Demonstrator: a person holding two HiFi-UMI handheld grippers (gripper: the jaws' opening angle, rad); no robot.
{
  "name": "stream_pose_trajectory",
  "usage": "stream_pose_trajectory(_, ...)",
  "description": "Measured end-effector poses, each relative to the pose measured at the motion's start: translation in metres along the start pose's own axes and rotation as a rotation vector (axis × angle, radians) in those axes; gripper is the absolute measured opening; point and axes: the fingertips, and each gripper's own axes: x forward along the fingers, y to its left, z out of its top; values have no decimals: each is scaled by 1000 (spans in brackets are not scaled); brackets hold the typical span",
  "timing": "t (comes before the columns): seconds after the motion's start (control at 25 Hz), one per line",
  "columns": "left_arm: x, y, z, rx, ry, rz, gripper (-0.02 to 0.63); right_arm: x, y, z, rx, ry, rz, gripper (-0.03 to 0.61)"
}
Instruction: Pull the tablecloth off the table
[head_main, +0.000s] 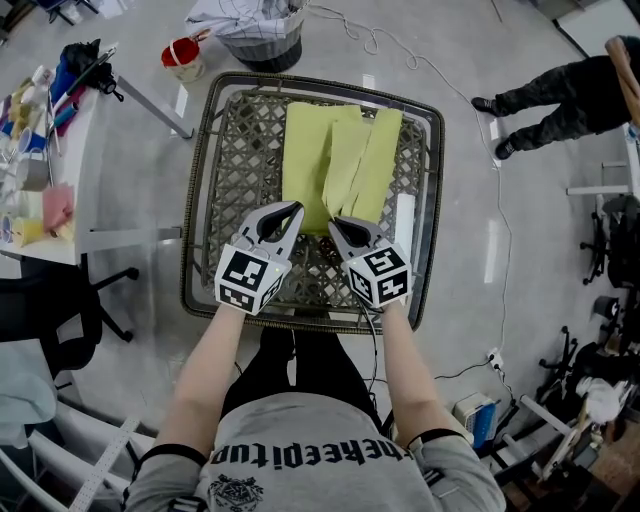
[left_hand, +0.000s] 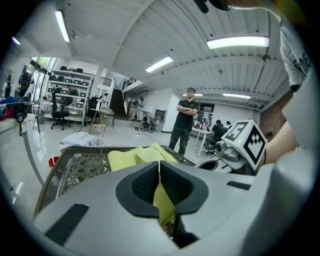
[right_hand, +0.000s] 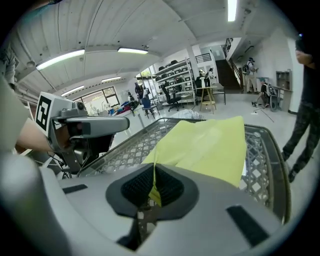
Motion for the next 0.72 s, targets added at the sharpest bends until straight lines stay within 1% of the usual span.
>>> stream_pose_trajectory(0.24,3,1,-1,0,5,3,21,12,-3,-7,3,38,5,20)
stream_pose_trajectory(0.4,4,1,-1,2,5,5,21,15,0,-11,23,49,26,21)
stream_pose_trajectory(0.72,3,-3,0,5,9,7,21,9,11,-14,41,45,67,55)
